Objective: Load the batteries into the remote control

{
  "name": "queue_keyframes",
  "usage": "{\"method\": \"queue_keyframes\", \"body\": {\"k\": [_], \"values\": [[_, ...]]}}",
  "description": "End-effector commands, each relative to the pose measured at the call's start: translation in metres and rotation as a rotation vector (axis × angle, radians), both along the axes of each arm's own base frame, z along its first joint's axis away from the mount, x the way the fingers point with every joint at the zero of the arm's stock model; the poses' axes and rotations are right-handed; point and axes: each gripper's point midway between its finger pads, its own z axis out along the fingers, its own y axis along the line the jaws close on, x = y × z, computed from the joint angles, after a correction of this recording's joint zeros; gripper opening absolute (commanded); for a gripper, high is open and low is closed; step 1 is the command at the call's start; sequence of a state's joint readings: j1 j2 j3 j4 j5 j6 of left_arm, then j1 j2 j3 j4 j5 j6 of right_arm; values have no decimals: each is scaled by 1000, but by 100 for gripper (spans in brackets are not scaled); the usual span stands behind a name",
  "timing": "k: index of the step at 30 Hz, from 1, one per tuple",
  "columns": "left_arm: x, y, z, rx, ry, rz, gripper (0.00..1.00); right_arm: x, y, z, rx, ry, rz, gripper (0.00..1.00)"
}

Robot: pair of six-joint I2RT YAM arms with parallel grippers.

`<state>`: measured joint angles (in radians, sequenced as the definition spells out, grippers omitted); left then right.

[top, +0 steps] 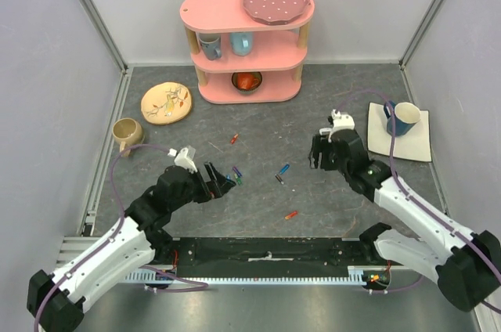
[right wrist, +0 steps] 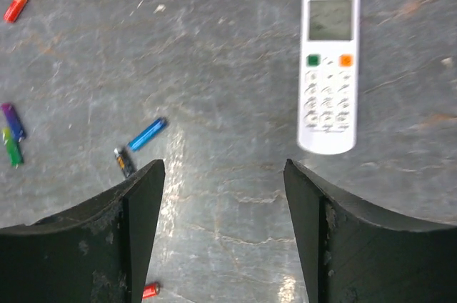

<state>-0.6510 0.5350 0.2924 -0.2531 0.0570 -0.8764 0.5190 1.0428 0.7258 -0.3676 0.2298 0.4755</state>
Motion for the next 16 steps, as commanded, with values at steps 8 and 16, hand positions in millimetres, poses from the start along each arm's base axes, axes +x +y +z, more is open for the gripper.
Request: {"method": "queue_keyframes", "body": {"k": [8, 16], "values": [[44, 5, 37, 125, -12, 136, 99, -13, 32, 18, 176, -199, 113, 76], [42, 10, 38, 110, 12, 176, 99, -12, 41, 34, 231, -215, 126, 78]]}}
